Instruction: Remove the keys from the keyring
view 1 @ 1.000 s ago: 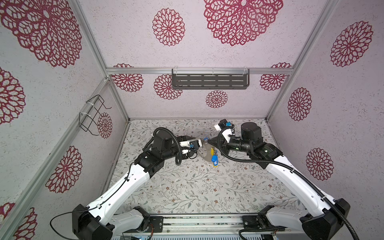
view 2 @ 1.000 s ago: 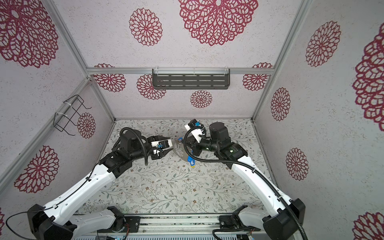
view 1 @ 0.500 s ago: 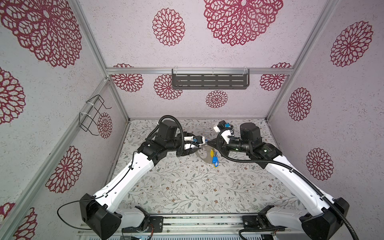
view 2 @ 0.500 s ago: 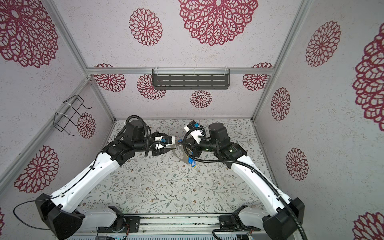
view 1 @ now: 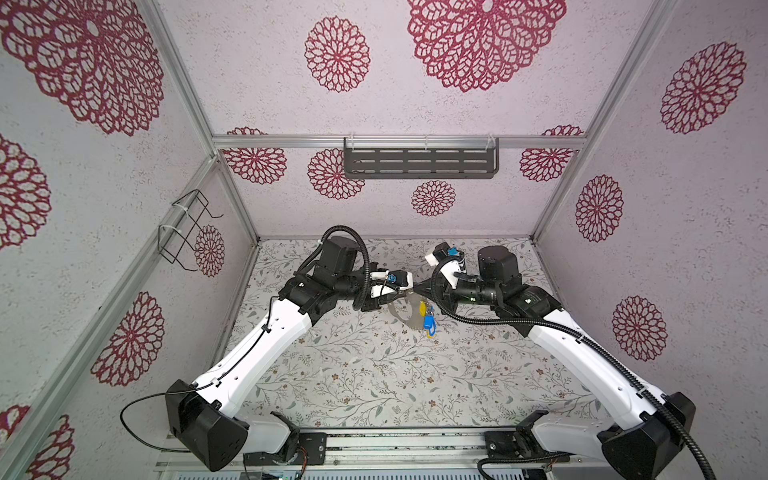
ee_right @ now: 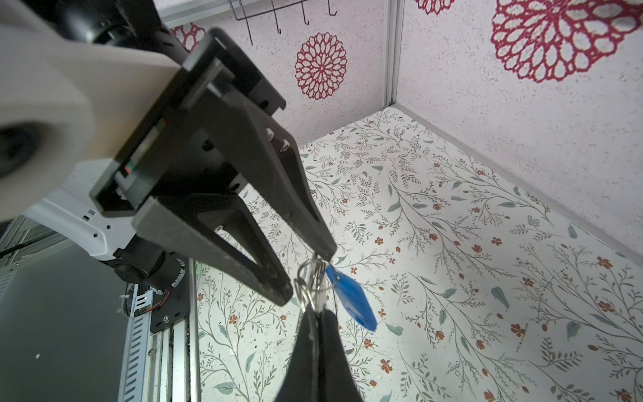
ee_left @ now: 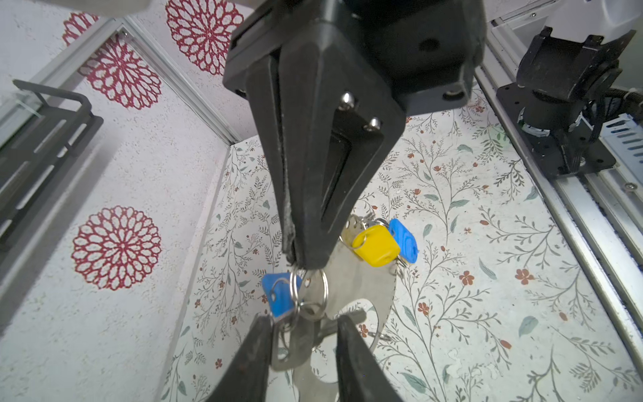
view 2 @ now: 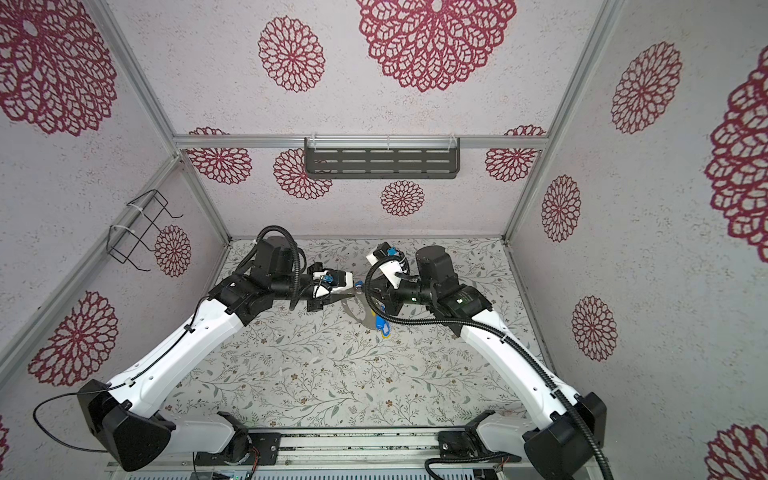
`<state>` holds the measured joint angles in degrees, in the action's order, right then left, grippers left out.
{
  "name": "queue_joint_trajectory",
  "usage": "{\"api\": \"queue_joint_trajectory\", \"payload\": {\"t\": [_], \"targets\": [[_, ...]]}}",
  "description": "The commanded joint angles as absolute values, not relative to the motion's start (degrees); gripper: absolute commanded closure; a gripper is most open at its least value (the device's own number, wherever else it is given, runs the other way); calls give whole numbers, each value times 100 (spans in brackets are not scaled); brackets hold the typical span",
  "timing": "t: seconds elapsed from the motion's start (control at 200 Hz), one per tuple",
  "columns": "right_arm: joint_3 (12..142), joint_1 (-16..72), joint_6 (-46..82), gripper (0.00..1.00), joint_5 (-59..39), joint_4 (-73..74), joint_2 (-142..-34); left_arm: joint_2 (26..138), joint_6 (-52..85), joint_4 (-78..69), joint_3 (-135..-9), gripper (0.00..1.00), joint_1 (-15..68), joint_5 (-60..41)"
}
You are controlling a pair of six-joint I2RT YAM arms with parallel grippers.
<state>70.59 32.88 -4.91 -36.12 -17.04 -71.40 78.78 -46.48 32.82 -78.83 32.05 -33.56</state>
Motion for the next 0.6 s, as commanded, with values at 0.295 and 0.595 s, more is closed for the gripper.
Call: {"api": "queue_joint_trajectory", "payload": {"t": [0.295, 0.595], "targets": [[7186, 3287, -444, 100, -3790, -1450, -7101, 7927, -4772, 3325, -7954, 88, 3150, -3399], [7179, 3314, -383, 100, -3744, -1411, -7100, 7832, -4613, 2997, -7762, 100, 3152, -3245]]}}
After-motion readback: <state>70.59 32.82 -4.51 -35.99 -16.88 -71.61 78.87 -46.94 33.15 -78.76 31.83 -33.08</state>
